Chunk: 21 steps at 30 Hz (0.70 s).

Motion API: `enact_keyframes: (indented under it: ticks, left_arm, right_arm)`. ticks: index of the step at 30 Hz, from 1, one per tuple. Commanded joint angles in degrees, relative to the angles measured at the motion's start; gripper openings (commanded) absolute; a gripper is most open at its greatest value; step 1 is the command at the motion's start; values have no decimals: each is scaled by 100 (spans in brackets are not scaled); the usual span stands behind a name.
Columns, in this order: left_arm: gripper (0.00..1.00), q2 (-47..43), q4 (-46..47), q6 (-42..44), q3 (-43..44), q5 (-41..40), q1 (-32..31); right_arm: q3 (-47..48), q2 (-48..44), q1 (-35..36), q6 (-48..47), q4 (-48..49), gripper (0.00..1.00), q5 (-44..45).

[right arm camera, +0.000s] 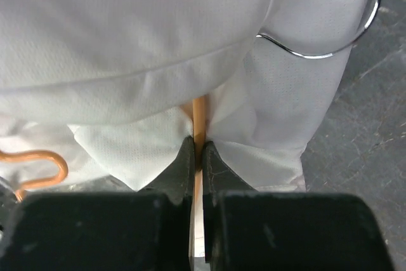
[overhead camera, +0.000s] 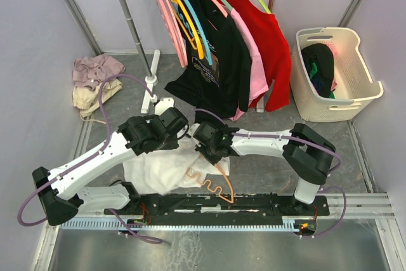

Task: Place the t-shirt on the hanger
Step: Pick up the hanger at the center of the board.

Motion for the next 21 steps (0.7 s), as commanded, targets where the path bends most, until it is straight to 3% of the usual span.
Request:
enact_keyframes:
  ticks: [1,21]
  left_arm:
    - [36,-44,-57,324,182,-29,66]
    - [34,-98,-438,334,680,-204,99]
  right_arm:
    - [-258,-185,6,1,701,1,197]
    - [-1149,-2451,5,217,1389,1,892]
